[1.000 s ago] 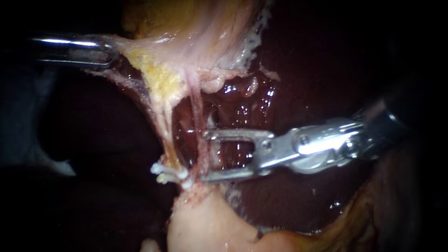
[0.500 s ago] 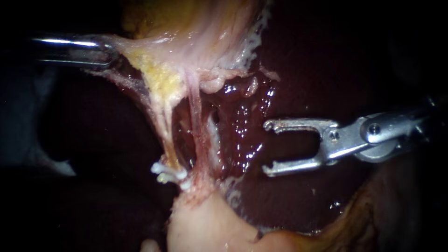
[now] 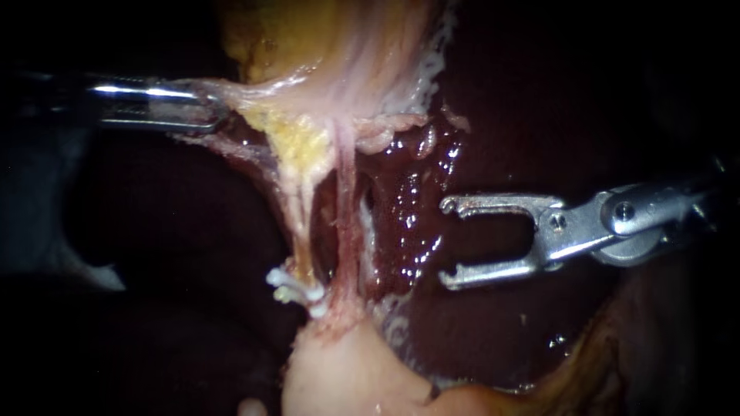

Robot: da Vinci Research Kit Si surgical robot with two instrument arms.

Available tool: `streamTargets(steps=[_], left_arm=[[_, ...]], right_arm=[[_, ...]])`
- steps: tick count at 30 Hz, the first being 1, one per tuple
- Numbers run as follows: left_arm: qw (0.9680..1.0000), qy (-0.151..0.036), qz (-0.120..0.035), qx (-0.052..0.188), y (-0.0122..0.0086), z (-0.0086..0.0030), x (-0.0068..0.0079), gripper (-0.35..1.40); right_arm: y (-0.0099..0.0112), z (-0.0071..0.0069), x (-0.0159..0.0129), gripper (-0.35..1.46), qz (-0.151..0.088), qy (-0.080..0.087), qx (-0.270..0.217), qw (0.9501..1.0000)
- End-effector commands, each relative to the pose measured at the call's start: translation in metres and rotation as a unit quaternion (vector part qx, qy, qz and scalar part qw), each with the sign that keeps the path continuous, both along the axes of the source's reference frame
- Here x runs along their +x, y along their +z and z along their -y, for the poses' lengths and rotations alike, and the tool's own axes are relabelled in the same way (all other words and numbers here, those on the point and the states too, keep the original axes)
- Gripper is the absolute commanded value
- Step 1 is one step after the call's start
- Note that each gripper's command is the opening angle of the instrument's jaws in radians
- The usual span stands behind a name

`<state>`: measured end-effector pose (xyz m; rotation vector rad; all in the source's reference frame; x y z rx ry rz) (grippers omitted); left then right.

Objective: Going back second clip left tube

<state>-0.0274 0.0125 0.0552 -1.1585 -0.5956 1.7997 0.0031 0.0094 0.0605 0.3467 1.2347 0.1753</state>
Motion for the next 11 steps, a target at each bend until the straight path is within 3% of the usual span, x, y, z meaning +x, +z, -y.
streamTargets(steps=[1, 11], left_arm=[[1.0000, 0.000, -0.001, -0.001, 0.0001, 0.0001, -0.0001, -0.35], [1.0000, 0.001, 0.000, -0.001, 0.0001, 0.0001, 0.0001, -0.35]], right_arm=[[0.0000, 0.0000, 0.0000, 0.50, 0.000, 0.000, 0.000, 1.0000], [-0.0002, 0.0001, 0.0000, 0.50, 0.000, 0.000, -0.003, 1.0000]])
